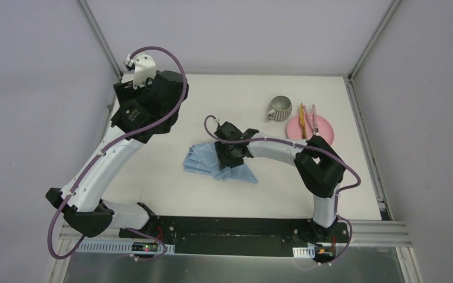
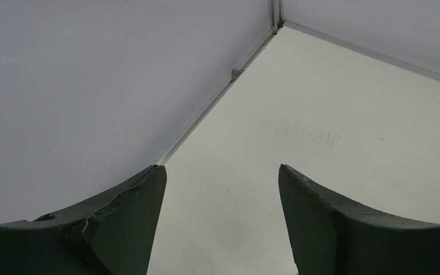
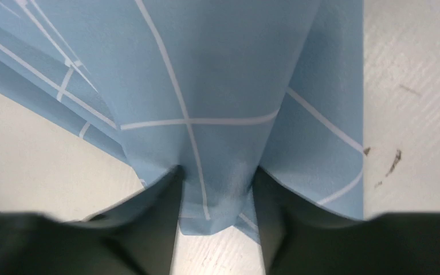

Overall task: Set the dinner table for one person
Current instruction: Move the napkin to the center of the board.

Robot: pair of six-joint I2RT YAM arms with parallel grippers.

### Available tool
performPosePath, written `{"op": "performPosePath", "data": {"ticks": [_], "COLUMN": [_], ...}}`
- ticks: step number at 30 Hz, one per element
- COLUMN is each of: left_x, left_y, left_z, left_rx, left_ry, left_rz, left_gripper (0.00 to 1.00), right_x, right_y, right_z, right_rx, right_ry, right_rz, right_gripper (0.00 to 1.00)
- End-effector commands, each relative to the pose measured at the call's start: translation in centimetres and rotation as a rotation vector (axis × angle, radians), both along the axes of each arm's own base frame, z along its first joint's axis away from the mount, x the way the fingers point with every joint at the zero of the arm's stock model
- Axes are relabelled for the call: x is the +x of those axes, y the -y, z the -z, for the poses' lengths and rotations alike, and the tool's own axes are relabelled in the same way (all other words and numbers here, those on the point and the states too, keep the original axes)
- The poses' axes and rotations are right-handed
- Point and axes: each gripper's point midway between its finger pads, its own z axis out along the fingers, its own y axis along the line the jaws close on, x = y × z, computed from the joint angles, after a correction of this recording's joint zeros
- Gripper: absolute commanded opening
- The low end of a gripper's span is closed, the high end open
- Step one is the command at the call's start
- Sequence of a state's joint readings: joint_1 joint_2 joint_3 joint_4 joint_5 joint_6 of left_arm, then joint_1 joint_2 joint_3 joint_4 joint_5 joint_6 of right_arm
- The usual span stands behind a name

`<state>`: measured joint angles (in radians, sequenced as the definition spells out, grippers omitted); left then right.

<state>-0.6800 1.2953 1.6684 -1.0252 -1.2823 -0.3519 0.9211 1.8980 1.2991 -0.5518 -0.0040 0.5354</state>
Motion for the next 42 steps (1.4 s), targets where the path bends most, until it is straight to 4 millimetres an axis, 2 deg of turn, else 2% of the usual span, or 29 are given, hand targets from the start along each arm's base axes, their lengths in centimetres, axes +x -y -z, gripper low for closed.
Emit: {"op": "performPosePath", "data": {"ticks": [1,4,5,9,13,17,20,28,32,37,39,42], "left_x": [-0.8,-0.8,-0.7,-0.8,-0.9,-0.8,-0.7,0.0,0.0,-0.2,-0.1,0.1], "left_y": [-0.8,-0.7,-0.7,-0.8,-0.9,-1.0,-0.9,-0.5,-0.7,-0.8,-0.7,-0.6], "left_z": [-0.3,-0.2,-0.1,-0.2,-0.3,-0.4,-0.3,0.2,0.0,-0.4,-0.4,-0.2], "left_rx": [0.000,0.006,0.007,0.003,0.008,0.023,0.032,0.086,0.099,0.070,0.076,0.086], "left_ry": [0.019,0.014,0.013,0.017,0.020,0.019,0.016,-0.013,-0.005,0.014,0.009,0.002], "left_rz": [-0.020,-0.023,-0.023,-0.024,-0.032,-0.046,-0.052,-0.076,-0.099,-0.087,-0.088,-0.090], "left_gripper": [0.74,0.74,0.74,0.74,0.73,0.74,0.74,0.74,0.74,0.74,0.73,0.73], "right_x": [-0.3,-0.3,-0.2,0.6,3.2,5.6,7.1,9.4,10.5,14.1,15.2,15.9], "right_y": [-2.1,-2.2,-2.3,-2.3,-2.4,-3.2,-3.9,-5.6,-5.3,-3.6,-3.2,-4.1], "right_z": [0.2,0.3,0.2,-1.6,-5.1,-7.5,-8.0,-7.1,-7.7,-9.9,-10.2,-10.6], "right_rx": [0.061,0.054,0.051,0.046,0.035,0.048,0.056,0.100,0.099,0.093,0.096,0.151], "right_ry": [-0.013,-0.016,-0.015,0.030,0.152,0.196,0.197,0.125,0.150,0.205,0.202,0.163], "right_rz": [-0.011,-0.011,-0.013,-0.020,-0.020,-0.023,-0.022,-0.021,-0.006,0.044,0.055,0.034], "right_gripper": [0.39,0.02,0.00,0.00,0.00,0.00,0.00,0.00,0.00,0.00,0.00,0.00]}}
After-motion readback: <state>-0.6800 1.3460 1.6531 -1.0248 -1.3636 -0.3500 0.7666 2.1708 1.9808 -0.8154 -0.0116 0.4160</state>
